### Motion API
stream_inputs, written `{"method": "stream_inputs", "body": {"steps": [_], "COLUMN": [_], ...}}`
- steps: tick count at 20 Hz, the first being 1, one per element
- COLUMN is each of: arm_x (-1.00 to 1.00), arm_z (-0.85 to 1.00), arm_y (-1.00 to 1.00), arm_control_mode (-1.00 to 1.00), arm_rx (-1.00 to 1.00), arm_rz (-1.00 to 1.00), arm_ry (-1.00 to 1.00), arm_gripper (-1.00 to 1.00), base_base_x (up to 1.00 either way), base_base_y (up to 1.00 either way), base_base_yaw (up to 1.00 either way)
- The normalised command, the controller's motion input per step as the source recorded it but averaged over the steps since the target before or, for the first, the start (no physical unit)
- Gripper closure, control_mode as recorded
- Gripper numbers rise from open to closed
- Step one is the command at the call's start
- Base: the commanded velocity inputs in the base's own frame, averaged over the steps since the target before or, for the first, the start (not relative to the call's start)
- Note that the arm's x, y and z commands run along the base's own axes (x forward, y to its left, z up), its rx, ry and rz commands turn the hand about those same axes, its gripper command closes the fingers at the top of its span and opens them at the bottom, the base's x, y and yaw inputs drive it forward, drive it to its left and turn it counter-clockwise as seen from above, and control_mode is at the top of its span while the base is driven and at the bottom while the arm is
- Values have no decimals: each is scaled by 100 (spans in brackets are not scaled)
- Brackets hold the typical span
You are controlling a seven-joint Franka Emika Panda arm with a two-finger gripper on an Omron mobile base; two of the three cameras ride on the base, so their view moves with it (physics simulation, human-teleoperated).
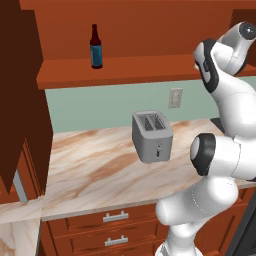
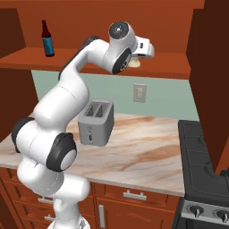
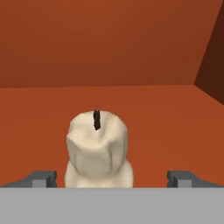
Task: Get the candle and the beer from the cabinet and move them to the dining counter.
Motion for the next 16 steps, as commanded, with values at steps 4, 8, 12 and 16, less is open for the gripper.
{"method": "stream_inputs", "body": {"steps": [4,8,12,16], "arm_x": [0,0,0,0], "arm_z": [0,0,0,-1], "arm_y": [14,10,1,0], "arm_control_mode": [-100,-100,-100,-100], "arm_rx": [0,0,0,0], "arm_rz": [2,1,1,1], "arm_ry": [0,0,0,0], "arm_gripper": [-100,-100,-100,-100], "base_base_x": [0,0,0,0], "base_base_y": [0,0,0,0], "base_base_yaw": [0,0,0,0]}}
